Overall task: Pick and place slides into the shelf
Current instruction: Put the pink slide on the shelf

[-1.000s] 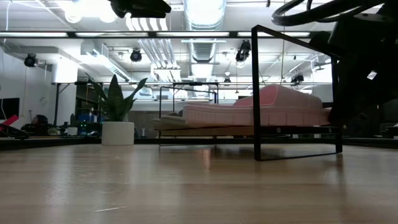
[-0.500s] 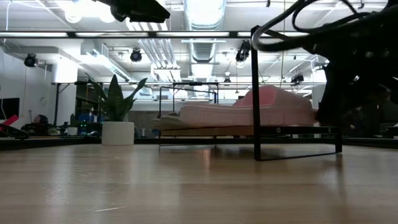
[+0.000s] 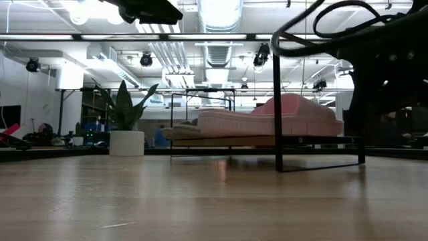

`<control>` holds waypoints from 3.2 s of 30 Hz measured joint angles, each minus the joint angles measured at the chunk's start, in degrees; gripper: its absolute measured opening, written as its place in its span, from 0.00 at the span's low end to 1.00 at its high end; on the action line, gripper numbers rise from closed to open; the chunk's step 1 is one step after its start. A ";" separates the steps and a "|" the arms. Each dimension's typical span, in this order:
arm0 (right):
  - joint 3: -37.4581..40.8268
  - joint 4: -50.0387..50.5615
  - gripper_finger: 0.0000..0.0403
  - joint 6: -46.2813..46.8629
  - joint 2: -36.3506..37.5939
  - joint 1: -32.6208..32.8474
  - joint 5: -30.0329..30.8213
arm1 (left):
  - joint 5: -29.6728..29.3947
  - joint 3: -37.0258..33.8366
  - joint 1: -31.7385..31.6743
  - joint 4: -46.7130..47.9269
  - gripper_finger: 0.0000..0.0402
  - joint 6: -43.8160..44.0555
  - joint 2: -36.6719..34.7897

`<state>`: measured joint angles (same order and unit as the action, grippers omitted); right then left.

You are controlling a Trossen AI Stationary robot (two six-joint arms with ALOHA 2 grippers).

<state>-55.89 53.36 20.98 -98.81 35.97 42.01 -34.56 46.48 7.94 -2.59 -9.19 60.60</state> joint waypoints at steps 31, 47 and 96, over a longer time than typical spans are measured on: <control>-0.33 -16.47 0.02 -15.30 51.47 3.36 7.75 | 16.85 -1.09 9.32 9.21 0.56 -1.97 5.22; -0.11 -16.41 0.02 -16.04 51.43 3.39 9.23 | 5.54 0.54 15.58 4.84 0.19 -3.20 24.74; -0.09 -16.39 0.02 -18.68 51.13 3.37 9.67 | 13.55 0.92 11.14 -15.53 0.00 -8.27 35.39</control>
<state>-55.99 36.97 2.31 -47.68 39.33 51.68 -21.01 47.40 19.09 -18.12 -17.46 95.98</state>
